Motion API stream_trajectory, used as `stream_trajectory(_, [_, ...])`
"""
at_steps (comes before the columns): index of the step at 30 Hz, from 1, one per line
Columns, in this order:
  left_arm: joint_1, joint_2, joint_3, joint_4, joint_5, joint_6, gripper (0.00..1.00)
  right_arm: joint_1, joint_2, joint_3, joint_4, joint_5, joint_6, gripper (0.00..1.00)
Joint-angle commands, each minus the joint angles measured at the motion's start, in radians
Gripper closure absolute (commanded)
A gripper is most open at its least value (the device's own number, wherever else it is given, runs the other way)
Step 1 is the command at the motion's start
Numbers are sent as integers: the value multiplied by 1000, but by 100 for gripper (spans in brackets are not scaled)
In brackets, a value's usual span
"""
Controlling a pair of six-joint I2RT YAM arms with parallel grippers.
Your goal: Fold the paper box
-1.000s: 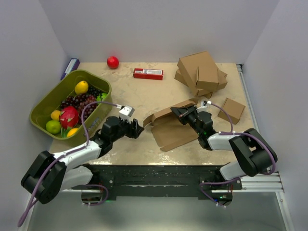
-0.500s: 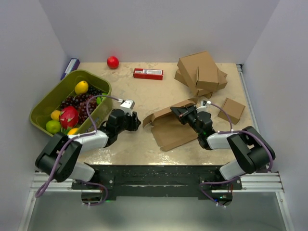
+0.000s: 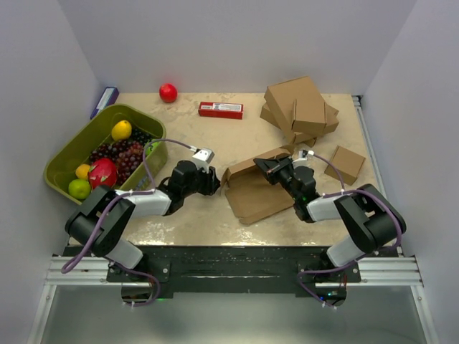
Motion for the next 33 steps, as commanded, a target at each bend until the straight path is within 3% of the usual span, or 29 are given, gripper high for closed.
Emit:
stream_trajectory(1, [-21, 11, 8, 96, 35, -15, 58, 0, 36, -12, -68, -10, -29, 100])
stream_trajectory(18, [-63, 65, 45, 191, 61, -51, 59, 0, 52, -38, -26, -7, -21, 100])
stream_trajectory(28, [-78, 24, -22, 345, 145, 21, 44, 0, 42, -43, -28, -6, -26, 100])
stream_trajectory(33, [-81, 22, -9, 362, 158, 49, 43, 0, 45, -44, -28, -4, -25, 100])
